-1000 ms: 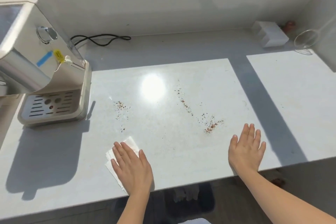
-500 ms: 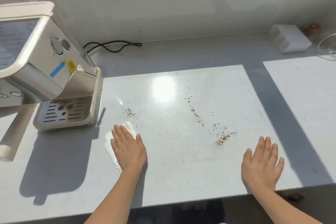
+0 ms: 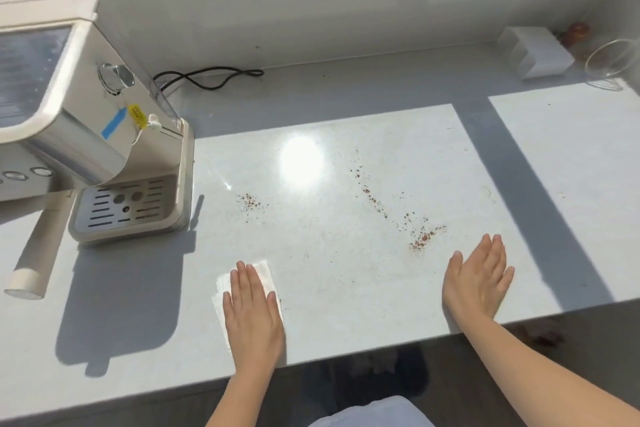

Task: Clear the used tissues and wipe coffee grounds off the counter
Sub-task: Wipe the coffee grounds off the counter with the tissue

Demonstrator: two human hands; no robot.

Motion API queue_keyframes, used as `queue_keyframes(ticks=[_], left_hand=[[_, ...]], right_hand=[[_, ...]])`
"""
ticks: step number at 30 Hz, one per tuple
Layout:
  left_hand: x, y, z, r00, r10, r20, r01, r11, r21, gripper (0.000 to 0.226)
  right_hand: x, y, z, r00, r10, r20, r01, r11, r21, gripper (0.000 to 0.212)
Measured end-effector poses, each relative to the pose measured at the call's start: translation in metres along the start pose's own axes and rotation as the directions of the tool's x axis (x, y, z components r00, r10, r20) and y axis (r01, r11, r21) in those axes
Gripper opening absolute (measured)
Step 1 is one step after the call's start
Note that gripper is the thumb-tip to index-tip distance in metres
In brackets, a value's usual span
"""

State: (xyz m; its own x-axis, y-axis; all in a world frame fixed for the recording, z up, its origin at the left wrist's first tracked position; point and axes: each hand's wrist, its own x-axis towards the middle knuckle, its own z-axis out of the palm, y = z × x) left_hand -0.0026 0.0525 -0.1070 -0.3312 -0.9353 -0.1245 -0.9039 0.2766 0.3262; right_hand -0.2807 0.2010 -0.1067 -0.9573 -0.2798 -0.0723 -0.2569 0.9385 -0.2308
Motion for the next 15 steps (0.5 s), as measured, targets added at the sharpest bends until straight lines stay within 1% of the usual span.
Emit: queue_keyframes(ticks=[3,6,8,11,13,15], left_hand=[[0.033,-0.012,-0.009,0.995,-0.089,-0.038,0.089,0.996,0.023,0.057],[0.068,-0.007,-0.014,0.983,-0.175,-0.061,0.176,0.984,0.014,0.057],[0.088,0.006,-0.014,0.981,-0.185,-0.060,0.186,0.982,0.024,0.057],[0.109,0.031,-0.008,0.994,-0.102,-0.032,0.103,0.994,0.032,0.057],[0.106,0.053,0.002,1.000,0.002,-0.002,-0.002,1.000,0.013,0.057],[0.084,0.083,0.016,0.989,0.143,0.035,-0.142,0.990,-0.018,0.057]], right_hand=[[-0.021,-0.008,0.010,1.000,0.025,0.014,-0.024,0.997,-0.080,0.064],[-0.021,-0.008,0.012,0.999,0.041,0.016,-0.040,0.994,-0.100,0.064],[-0.019,-0.008,0.013,0.999,0.040,-0.005,-0.041,0.995,-0.091,0.064],[-0.020,-0.011,0.015,0.999,0.030,-0.023,-0.032,0.996,-0.079,0.063],[-0.020,-0.012,0.015,0.999,0.031,-0.025,-0.033,0.996,-0.081,0.063],[-0.020,-0.012,0.014,0.999,0.034,-0.024,-0.036,0.995,-0.093,0.063]])
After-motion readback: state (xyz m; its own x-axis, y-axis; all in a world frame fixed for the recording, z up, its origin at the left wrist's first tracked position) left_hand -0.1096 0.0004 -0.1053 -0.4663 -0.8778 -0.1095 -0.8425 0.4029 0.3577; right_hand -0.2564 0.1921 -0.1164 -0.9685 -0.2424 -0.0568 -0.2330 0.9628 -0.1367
